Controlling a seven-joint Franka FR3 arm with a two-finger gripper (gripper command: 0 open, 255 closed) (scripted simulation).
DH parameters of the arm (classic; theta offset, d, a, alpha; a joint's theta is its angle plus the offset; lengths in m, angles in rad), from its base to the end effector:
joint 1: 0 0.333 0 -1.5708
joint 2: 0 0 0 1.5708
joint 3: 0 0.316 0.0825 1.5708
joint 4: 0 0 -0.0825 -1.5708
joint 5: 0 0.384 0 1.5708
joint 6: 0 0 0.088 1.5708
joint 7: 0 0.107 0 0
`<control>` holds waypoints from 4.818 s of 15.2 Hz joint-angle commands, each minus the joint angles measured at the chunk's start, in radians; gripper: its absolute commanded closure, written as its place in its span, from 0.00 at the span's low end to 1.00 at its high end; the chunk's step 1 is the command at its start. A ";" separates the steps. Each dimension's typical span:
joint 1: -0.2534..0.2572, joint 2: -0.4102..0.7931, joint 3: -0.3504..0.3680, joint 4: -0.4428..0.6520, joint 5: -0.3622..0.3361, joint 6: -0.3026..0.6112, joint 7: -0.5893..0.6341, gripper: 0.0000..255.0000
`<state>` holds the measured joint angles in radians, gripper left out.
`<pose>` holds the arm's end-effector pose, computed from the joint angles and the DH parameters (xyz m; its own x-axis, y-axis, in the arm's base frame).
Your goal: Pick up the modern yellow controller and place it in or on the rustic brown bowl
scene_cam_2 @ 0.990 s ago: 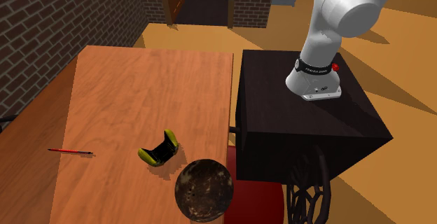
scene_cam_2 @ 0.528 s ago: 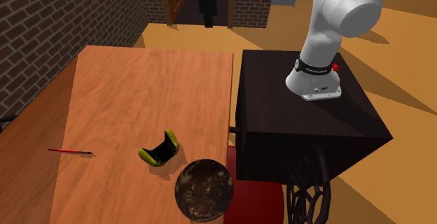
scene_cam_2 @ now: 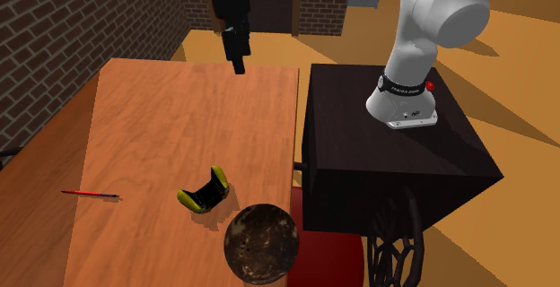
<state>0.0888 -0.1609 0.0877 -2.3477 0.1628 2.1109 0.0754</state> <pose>0.4632 0.0906 0.3903 0.9959 0.0153 -0.0895 0.0052 -0.9937 -0.1120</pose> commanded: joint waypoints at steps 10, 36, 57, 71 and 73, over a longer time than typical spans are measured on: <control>0.052 0.420 0.046 0.242 -0.030 0.197 -0.013 0.00; 0.190 1.142 0.051 0.944 -0.132 0.243 -0.012 0.00; 0.593 1.018 -0.287 0.492 -0.207 0.896 0.476 0.00; 0.570 1.136 -0.275 0.600 -0.189 0.907 0.462 0.00; 0.570 1.136 -0.275 0.600 -0.189 0.907 0.462 1.00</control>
<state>0.6592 0.9750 -0.1869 -1.7479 -0.0260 3.0178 0.5375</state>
